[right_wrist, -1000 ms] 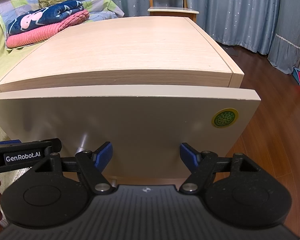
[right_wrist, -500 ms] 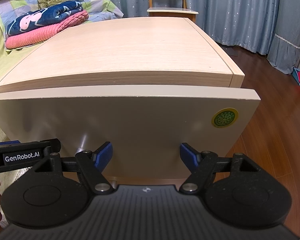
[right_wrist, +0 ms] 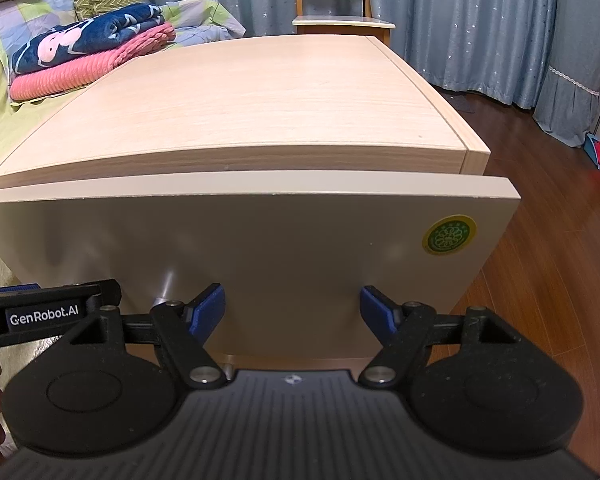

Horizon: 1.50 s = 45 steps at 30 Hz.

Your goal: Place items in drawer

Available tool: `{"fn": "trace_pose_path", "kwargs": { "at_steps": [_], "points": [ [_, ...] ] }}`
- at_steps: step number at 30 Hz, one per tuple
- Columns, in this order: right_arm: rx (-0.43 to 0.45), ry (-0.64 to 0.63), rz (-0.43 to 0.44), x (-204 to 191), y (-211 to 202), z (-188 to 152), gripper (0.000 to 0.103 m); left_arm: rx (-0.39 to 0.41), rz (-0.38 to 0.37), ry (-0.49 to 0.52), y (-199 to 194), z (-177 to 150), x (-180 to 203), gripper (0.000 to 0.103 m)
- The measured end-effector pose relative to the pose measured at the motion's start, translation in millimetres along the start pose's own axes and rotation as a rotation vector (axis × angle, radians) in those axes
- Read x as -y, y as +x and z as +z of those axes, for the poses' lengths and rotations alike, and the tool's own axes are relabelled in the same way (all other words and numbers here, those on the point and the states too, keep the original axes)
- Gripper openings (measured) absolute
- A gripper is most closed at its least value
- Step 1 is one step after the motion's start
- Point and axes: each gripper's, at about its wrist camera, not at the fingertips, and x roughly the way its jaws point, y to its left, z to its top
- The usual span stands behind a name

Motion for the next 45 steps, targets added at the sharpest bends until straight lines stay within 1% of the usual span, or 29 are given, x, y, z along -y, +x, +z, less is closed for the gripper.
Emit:
{"fn": "trace_pose_path", "kwargs": {
  "at_steps": [34, 37, 45],
  "points": [
    [0.0, 0.013, -0.004, 2.2, 5.1, 6.4, 0.072, 0.001, -0.003, -0.014, 6.3, 6.5, -2.5, 0.088],
    [0.0, 0.014, -0.004, 1.3, 5.2, 6.0, 0.072, 0.002, 0.003, -0.016, 6.3, 4.9, 3.5, 0.088],
    [0.001, 0.014, -0.005, 1.2, 5.3, 5.5, 0.072, 0.001, 0.002, -0.013, 7.5, 6.7, 3.8, 0.088]
  ]
}}
